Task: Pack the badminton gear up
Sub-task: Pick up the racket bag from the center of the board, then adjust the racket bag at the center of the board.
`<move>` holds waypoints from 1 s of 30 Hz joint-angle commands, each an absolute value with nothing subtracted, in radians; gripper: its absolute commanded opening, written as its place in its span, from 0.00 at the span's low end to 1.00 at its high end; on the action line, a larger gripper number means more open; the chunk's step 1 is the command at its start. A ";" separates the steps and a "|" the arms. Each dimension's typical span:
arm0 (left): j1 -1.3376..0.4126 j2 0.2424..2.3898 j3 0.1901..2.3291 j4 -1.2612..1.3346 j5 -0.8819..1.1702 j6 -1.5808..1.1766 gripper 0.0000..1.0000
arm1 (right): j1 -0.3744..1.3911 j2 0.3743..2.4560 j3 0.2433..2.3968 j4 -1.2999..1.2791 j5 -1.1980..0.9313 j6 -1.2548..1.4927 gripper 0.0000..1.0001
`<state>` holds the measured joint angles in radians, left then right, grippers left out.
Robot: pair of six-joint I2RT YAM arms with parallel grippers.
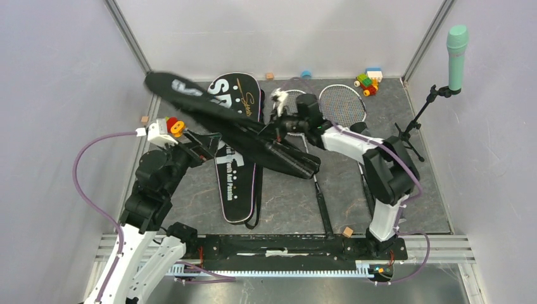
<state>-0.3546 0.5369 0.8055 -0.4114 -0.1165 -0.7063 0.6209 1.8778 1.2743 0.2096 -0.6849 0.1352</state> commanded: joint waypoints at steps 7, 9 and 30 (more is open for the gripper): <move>-0.352 0.715 0.731 -0.171 0.060 -0.730 1.00 | 0.482 1.695 0.795 1.209 -0.918 1.109 0.00; -0.352 0.767 0.690 -0.106 0.120 -0.753 1.00 | 0.473 1.695 0.735 1.275 -0.896 1.174 0.00; -0.640 1.311 0.608 0.265 -0.018 -0.812 0.97 | 0.480 1.538 0.445 0.996 -0.472 0.974 0.00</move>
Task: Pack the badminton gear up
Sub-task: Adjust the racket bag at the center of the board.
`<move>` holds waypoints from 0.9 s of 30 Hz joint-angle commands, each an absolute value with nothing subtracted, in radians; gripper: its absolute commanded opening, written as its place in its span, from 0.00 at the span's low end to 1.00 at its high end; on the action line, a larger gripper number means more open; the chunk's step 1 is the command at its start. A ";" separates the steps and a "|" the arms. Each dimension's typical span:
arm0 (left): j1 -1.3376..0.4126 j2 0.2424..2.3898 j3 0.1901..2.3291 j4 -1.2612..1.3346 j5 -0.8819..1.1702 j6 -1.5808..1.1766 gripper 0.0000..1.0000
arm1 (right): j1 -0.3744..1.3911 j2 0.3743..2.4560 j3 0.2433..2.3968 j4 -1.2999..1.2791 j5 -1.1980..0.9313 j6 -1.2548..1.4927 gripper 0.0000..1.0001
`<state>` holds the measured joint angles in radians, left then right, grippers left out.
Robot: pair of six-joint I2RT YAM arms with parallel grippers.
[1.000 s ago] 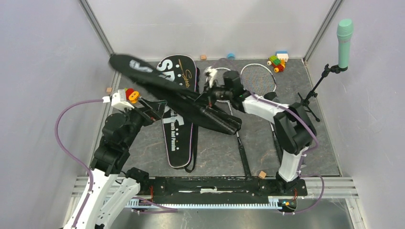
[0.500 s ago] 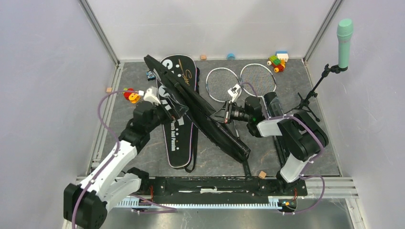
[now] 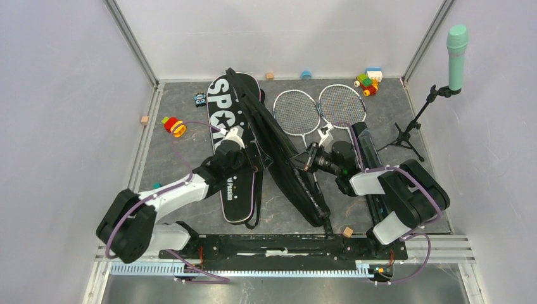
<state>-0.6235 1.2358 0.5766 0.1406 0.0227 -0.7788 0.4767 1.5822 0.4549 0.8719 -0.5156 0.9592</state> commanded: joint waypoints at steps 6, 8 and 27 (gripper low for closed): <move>-0.661 1.374 0.615 0.347 0.044 -0.829 0.96 | 0.500 1.507 0.432 0.926 -0.383 0.922 0.09; -0.666 1.385 0.626 0.326 0.012 -0.819 0.83 | 0.500 1.494 0.432 0.909 -0.371 0.904 0.20; -0.755 1.334 0.884 -0.090 -0.128 -0.658 0.02 | 0.637 0.900 0.642 -0.156 -0.234 -0.027 0.82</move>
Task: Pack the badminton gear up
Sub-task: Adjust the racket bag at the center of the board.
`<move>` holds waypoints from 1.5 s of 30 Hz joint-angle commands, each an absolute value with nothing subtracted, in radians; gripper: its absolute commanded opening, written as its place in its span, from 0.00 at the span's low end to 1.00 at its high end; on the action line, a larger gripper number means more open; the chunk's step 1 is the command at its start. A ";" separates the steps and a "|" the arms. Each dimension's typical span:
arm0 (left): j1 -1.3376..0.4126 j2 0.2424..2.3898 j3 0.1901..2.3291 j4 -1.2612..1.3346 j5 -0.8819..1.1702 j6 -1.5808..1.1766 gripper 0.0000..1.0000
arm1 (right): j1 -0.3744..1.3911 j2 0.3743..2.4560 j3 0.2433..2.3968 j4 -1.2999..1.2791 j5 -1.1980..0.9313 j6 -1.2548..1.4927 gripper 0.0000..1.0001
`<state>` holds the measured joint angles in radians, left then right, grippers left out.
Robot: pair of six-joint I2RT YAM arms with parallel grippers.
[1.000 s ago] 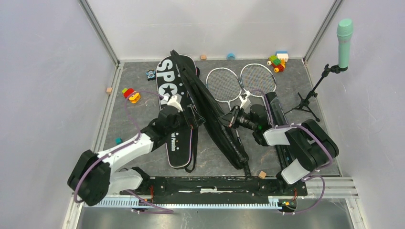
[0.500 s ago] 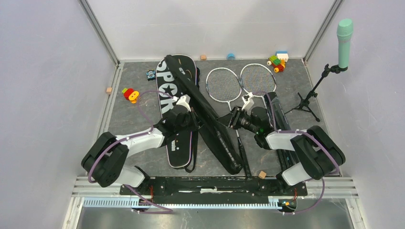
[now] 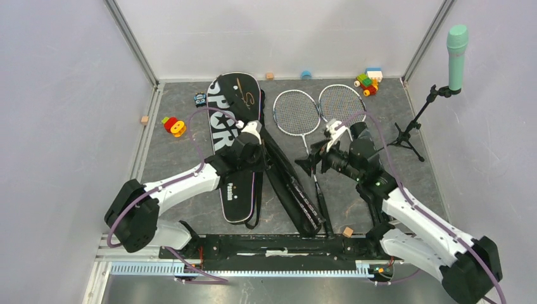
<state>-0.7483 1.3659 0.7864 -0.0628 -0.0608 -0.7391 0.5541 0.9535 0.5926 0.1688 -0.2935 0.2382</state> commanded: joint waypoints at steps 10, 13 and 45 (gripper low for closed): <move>-0.759 1.372 0.888 -0.085 -0.108 -0.656 0.02 | 0.772 0.919 0.528 -0.239 -0.197 -0.031 0.78; -0.760 1.365 0.840 -0.038 -0.096 -0.664 0.02 | 0.772 0.920 0.467 -0.081 -0.233 0.049 0.78; -0.641 1.461 0.675 0.298 -0.083 -0.736 0.02 | 0.770 0.876 0.758 -0.228 -0.531 0.234 0.00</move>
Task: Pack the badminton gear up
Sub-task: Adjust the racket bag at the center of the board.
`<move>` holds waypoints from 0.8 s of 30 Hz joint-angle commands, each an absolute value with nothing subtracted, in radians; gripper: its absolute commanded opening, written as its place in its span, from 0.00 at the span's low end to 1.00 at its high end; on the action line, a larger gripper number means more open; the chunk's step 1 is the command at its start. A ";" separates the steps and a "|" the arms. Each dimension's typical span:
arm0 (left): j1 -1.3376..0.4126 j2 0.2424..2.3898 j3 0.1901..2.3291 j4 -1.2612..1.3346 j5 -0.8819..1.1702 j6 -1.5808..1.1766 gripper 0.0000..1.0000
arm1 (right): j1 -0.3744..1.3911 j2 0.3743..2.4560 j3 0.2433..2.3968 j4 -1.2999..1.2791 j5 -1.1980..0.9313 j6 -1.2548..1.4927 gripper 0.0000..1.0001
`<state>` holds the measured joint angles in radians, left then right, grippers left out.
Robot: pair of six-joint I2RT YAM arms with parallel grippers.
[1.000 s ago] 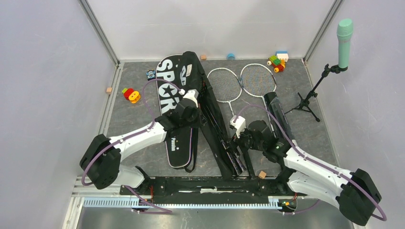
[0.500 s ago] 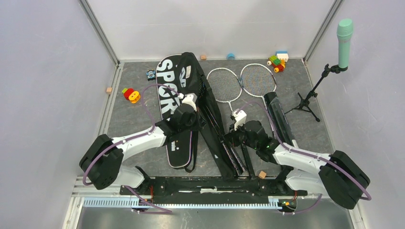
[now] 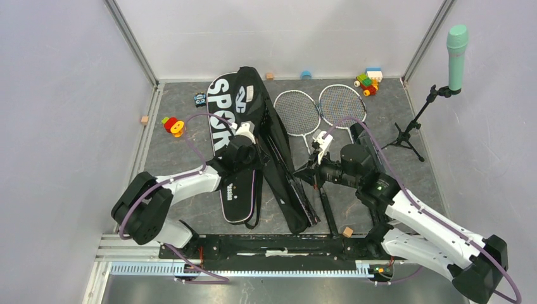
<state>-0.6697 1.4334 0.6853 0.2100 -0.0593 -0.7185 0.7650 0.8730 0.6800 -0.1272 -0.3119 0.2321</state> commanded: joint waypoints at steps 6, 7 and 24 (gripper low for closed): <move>-0.518 1.462 0.595 0.405 0.033 -0.777 0.02 | 0.770 0.816 0.928 -0.508 -0.328 0.128 0.00; -0.494 1.464 0.580 0.428 0.071 -0.795 0.02 | 0.770 0.803 0.934 -0.547 -0.295 0.119 0.00; -0.480 1.597 0.727 0.351 0.051 -0.925 0.02 | 0.770 0.759 0.581 -0.748 -0.402 0.069 0.00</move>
<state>-0.4801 1.5776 0.6281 0.3161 0.1154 -0.8593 0.7639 0.7578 0.6968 -0.6567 -0.5041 0.0120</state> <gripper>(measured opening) 0.047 0.004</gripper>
